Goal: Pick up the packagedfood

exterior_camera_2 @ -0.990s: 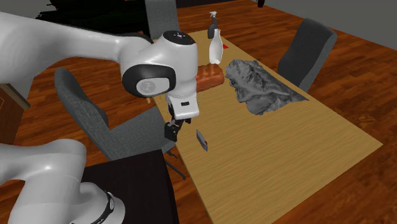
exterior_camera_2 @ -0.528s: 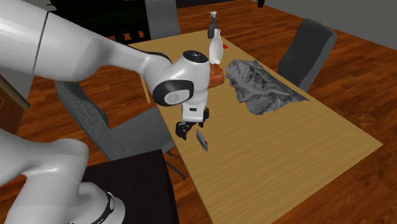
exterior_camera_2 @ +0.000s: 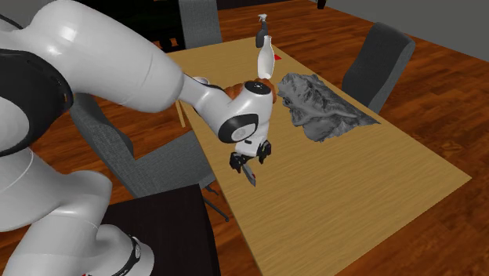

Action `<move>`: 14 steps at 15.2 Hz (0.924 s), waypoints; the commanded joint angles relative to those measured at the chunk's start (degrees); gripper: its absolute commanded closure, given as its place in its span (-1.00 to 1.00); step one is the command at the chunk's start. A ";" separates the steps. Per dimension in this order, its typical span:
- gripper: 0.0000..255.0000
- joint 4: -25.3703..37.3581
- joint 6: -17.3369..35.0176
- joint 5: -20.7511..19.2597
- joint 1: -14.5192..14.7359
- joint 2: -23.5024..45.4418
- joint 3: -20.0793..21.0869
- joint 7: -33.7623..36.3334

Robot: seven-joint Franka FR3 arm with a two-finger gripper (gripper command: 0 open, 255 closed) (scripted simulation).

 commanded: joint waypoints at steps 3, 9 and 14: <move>-1.00 -0.62 3.31 -2.51 0.15 3.11 -0.19 2.31; 1.00 -0.93 5.28 -4.22 0.38 5.08 -0.51 3.53; 1.00 -0.93 5.32 -4.26 0.39 5.12 -0.52 3.56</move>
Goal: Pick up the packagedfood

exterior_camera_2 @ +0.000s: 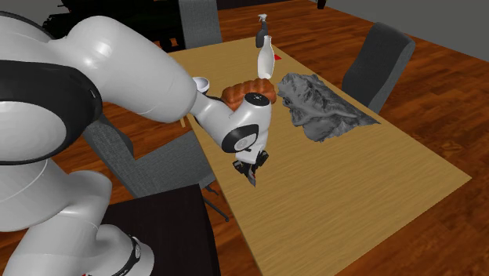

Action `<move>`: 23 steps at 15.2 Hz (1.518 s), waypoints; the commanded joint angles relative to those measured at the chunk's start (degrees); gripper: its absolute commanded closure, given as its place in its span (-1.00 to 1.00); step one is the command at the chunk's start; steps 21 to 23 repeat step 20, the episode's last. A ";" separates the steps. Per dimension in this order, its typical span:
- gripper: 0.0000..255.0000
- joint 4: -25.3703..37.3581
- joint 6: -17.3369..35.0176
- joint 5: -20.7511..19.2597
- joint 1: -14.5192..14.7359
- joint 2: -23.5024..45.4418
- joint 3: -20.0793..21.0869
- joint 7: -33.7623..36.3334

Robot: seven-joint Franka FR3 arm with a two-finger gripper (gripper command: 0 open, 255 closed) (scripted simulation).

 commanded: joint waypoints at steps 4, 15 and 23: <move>1.00 0.09 -0.79 0.71 -0.13 -0.80 0.15 -0.53; 1.00 2.32 -9.62 6.64 -0.48 -8.54 0.60 -4.65; 1.00 3.26 -12.21 7.80 -0.42 -10.44 0.40 -5.47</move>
